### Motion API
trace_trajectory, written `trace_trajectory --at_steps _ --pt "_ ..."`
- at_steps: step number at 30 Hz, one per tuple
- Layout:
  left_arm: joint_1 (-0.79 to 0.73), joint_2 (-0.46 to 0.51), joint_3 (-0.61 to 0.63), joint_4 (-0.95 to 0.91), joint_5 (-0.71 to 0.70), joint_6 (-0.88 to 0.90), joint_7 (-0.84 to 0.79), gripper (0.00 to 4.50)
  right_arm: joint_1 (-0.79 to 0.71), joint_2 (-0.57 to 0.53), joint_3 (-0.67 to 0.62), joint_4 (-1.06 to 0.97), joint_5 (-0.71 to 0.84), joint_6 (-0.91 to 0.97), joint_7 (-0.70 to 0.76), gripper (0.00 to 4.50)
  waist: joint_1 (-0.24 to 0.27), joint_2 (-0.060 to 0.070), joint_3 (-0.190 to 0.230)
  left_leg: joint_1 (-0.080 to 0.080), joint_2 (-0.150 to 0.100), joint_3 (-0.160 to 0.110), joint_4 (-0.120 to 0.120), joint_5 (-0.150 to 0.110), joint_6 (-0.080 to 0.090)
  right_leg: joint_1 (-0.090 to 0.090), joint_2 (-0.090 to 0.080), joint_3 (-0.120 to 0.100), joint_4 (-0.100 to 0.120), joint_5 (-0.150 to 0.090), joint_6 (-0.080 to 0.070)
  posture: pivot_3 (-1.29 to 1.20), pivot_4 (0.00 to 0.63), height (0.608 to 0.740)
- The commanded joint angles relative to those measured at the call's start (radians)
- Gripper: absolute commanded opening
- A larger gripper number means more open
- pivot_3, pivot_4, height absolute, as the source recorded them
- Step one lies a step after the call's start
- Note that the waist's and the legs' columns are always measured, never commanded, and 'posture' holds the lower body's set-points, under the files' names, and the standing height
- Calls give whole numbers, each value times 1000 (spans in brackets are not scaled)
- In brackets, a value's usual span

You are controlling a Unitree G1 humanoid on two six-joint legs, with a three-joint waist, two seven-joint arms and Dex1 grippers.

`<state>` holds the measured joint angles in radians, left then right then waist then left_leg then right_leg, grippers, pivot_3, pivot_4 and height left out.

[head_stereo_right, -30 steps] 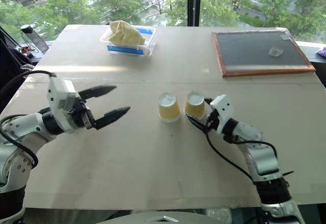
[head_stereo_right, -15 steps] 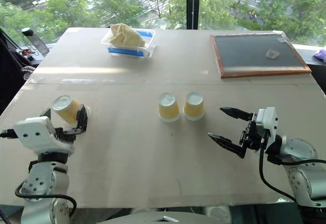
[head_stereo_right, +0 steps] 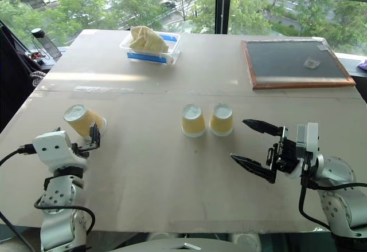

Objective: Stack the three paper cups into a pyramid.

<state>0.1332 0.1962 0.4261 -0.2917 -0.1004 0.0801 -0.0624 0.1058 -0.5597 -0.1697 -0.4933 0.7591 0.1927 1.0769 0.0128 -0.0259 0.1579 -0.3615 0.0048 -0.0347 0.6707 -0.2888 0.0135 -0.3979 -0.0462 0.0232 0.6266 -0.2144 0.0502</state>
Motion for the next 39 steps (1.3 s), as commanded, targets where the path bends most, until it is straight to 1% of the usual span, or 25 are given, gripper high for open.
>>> trace_trajectory --at_steps 1,3,8,13,16,17,18,19,20,22,25,30,33,36,39 --pt "-40 36 34 57 9 -50 23 4500 -11 7 -10 -45 25 -2 -26 4456 -1 0 0 0 0 0 0 0 0 0 0 0 0 0 0 0 150 740" --pt "-59 53 38 103 7 -70 22 4500 -19 9 -7 -50 27 0 -36 4456 -1 0 0 0 0 0 0 0 0 0 0 0 0 2 3 0 150 740" --pt "-121 109 28 231 -22 -126 -25 4500 -30 12 4 -60 30 10 -56 4456 1 0 0 0 0 0 0 0 0 0 0 0 0 2 3 0 150 740" --pt "-184 133 28 315 -50 -162 -47 4500 -36 16 16 -69 24 14 -73 4456 1 0 0 0 0 0 0 0 0 0 -1 -1 0 2 4 0 150 740" --pt "-203 135 26 327 -52 -172 -43 3658 -38 18 18 -76 20 15 -86 4500 0 0 0 0 0 -1 0 0 0 0 -1 -1 0 2 4 0 150 740" --pt "-206 135 25 328 -52 -173 -39 3136 -37 19 19 -78 18 14 -90 4500 0 0 0 0 0 -1 0 0 0 0 -1 -1 0 2 4 0 150 740" --pt "-209 136 23 328 -50 -173 -37 2783 -36 18 20 -79 18 13 -93 4500 0 0 0 0 0 -1 0 0 0 0 -1 -1 0 2 4 0 150 740" --pt "-215 138 21 324 -49 -172 -36 2301 -34 19 19 -82 19 13 -97 4500 0 0 0 0 0 -1 0 0 0 0 -1 -1 0 2 4 0 150 740" --pt "-222 139 20 319 -50 -174 -35 2089 -31 19 18 -85 20 12 -101 4500 0 0 0 0 0 -1 0 0 0 0 -2 -1 0 2 4 0 150 740" --pt "-252 141 19 293 -72 -181 -48 2039 -20 17 8 -90 21 9 -108 4500 1 0 0 -1 1 -1 0 0 0 0 -2 -1 0 2 4 0 150 740" --pt "-326 175 -28 250 -114 -158 -128 2039 1 19 -27 -90 28 0 -128 4500 8 -1 1 -2 1 -2 0 0 0 0 -2 -2 0 2 4 0 150 740" --pt "-568 236 -172 217 -278 2 -382 2039 61 53 -109 -91 22 -49 -181 4500 10 -1 1 -3 -2 -3 0 0 0 0 -2 -4 -1 3 4 0 150 740" --pt "-736 251 -281 225 -381 152 -554 2039 148 85 -152 -101 -7 -111 -177 4500 6 -1 1 -3 -3 -3 0 0 0 0 -2 -3 -1 2 4 0 150 740" --pt "-824 261 -362 254 -401 215 -678 2039 214 113 -172 -115 -25 -156 -184 4500 -13 1 1 -2 -3 -1 -1 0 0 -1 -2 -1 -1 2 4 0 150 740" --pt "-904 243 -443 299 -430 280 -808 2039 283 151 -184 -137 -48 -210 -192 4500 -28 2 2 -3 -2 0 -3 0 0 -3 -1 0 0 2 5 0 150 740"
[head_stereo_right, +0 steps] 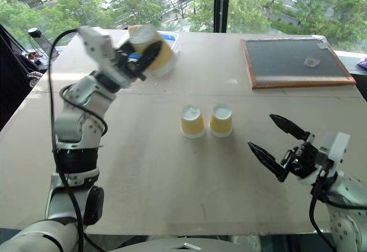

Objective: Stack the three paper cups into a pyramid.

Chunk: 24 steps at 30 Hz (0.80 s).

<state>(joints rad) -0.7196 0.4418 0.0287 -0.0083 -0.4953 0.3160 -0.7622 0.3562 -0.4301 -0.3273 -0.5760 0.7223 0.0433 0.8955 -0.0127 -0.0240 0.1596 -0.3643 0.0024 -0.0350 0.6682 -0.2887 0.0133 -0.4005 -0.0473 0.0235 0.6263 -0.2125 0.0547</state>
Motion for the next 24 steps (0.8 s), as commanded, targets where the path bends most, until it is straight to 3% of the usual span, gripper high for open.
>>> trace_trajectory --at_steps 1,12,24 --pt "-64 2 -74 31 -28 60 -146 2039 48 33 -28 -62 -14 -72 -18 4500 -5 1 1 0 0 0 0 0 0 0 1 0 0 0 0 0 150 740" --pt "-58 35 -161 89 22 73 -350 2039 168 92 -18 -121 -18 -140 -61 4500 2 2 1 0 1 1 1 0 0 -1 1 2 0 -2 3 0 150 740" --pt "-33 -23 -137 115 54 -9 -354 2039 179 38 -5 -143 34 -106 -54 4500 3 2 1 -2 1 1 1 0 0 -2 1 3 0 0 0 0 150 740"
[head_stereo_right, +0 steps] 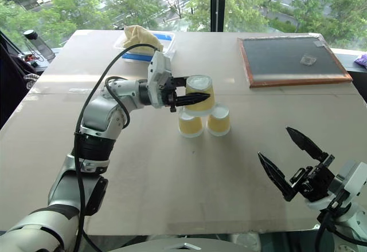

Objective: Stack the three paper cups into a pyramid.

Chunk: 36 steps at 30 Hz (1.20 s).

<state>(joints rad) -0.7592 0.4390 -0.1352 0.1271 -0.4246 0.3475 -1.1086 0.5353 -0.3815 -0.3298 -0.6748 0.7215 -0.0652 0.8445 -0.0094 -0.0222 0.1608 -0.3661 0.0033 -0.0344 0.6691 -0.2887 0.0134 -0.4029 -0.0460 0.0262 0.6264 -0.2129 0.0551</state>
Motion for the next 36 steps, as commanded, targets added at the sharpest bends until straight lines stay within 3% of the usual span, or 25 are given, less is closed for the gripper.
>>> trace_trajectory --at_steps 1,14,31,32,35,36 --pt "12 -24 28 -23 -17 -44 -8 2039 -1 -12 -4 -46 45 7 -8 4500 0 0 0 0 0 0 0 0 0 0 0 0 0 0 0 0 150 740" --pt "40 -49 21 51 42 -152 -23 2039 51 -9 -21 -53 100 -18 50 4500 2 0 0 0 0 0 0 0 0 0 0 0 0 0 0 0 150 740" --pt "46 -54 17 60 33 -144 -51 2039 53 -21 -17 -65 105 -9 41 4500 4 0 0 0 0 0 0 0 0 0 0 0 0 0 0 0 150 740" --pt "48 -56 19 57 30 -139 -49 3026 54 -23 -17 -65 106 -8 43 4500 4 0 0 0 0 0 0 0 0 0 0 0 0 0 0 0 150 740" --pt "51 -59 20 51 30 -136 -46 4301 55 -30 -18 -63 113 -6 48 4500 3 0 0 0 0 0 0 0 0 0 0 0 0 0 0 0 150 740" --pt "52 -60 21 48 30 -135 -45 4407 55 -31 -20 -62 115 -6 50 4500 3 0 0 0 0 0 0 0 0 0 0 0 0 0 0 0 150 740"
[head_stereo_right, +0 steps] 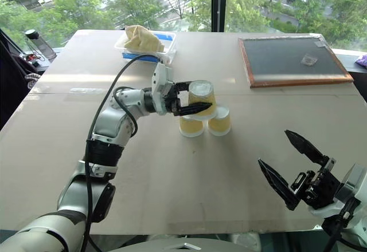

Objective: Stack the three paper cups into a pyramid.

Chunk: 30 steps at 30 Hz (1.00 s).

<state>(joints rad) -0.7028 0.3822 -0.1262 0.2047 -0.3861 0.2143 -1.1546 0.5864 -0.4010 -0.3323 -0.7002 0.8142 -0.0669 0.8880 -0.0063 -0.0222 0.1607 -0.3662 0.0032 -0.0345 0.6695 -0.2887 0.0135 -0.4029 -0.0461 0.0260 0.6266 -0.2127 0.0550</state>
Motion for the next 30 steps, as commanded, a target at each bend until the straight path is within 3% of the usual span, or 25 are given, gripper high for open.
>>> trace_trajectory --at_steps 1,8,20,25,30 --pt "-3 -3 12 -31 -8 -1 2 4407 4 -13 -18 -35 24 -5 7 4500 0 0 0 0 0 0 0 0 0 0 0 0 0 0 0 0 150 740" --pt "-4 10 48 -97 -42 11 13 4407 -1 -24 -21 -17 28 -9 21 4500 0 0 0 0 0 0 0 0 0 0 0 0 0 0 0 0 150 740" --pt "-81 111 230 -284 -285 278 78 4407 -43 -47 -40 63 38 -13 88 4500 -1 0 0 0 0 -1 0 0 0 0 0 0 0 0 0 0 150 740" --pt "68 221 273 -370 -264 365 154 4407 -70 -61 -56 122 44 -13 133 4500 -13 2 -1 3 1 -1 -1 0 0 0 0 3 0 0 0 0 150 740" --pt "339 394 302 -498 -200 393 160 4407 -119 -106 -60 232 34 31 172 4500 -8 2 1 3 3 0 -1 0 0 -1 0 4 0 0 0 0 150 740"
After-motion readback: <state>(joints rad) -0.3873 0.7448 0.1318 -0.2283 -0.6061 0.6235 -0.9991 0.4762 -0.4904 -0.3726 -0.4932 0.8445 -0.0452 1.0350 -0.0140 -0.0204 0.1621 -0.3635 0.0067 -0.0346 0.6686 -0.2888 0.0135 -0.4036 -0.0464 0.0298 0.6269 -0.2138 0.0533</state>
